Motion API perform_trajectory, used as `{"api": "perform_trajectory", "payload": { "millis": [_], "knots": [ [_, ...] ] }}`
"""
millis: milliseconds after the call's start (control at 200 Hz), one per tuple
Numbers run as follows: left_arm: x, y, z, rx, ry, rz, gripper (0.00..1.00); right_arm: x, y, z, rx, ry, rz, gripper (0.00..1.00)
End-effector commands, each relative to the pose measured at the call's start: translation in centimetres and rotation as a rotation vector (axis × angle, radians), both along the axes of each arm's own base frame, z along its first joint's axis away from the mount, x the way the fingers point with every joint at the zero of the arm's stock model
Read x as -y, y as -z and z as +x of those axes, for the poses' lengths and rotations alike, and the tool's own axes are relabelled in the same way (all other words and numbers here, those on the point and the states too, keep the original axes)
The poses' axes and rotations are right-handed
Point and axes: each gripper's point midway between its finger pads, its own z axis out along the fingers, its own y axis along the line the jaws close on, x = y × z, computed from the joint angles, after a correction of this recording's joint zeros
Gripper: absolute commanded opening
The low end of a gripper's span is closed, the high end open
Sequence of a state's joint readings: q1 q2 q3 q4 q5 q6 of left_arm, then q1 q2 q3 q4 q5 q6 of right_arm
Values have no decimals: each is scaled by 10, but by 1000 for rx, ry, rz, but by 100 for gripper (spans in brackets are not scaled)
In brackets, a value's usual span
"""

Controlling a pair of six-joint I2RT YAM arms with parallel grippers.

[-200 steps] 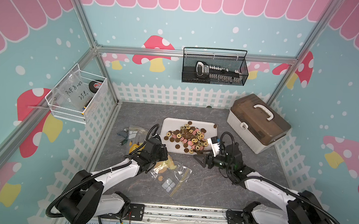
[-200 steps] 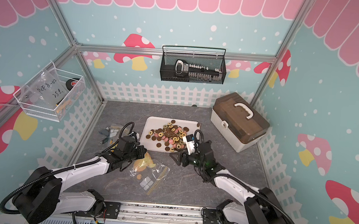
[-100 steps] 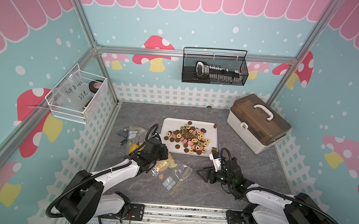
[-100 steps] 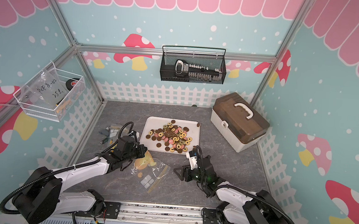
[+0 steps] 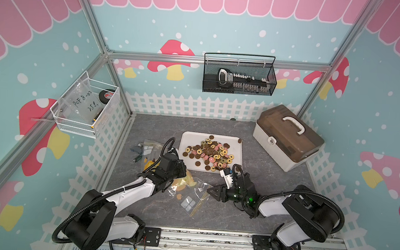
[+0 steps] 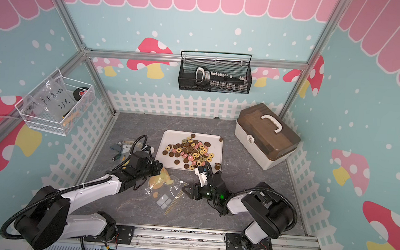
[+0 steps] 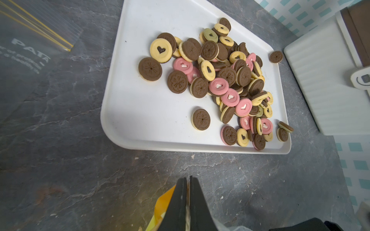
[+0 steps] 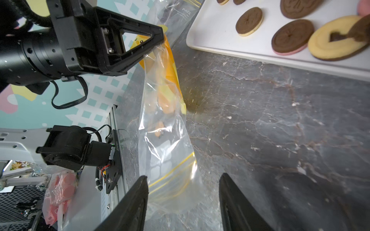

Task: Pour cookies out of the ziploc bag
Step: Place the ziploc bag at the center of the board.

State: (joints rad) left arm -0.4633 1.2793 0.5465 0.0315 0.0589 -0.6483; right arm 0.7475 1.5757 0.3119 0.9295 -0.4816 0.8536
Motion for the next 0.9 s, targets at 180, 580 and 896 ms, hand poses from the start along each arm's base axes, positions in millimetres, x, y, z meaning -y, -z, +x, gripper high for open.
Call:
{"api": "perform_trajectory", "payload": {
  "millis": [180, 580, 896],
  "knots": [
    [2, 1, 2, -3, 5, -27, 27, -10, -17, 8, 42, 8, 60, 17],
    [-1, -21, -8, 102, 21, -77, 38, 15, -3, 16, 33, 9, -331, 0],
    [-24, -63, -26, 311, -15, -85, 46, 16, 9, 21, -6, -118, -463, 0]
  ]
}}
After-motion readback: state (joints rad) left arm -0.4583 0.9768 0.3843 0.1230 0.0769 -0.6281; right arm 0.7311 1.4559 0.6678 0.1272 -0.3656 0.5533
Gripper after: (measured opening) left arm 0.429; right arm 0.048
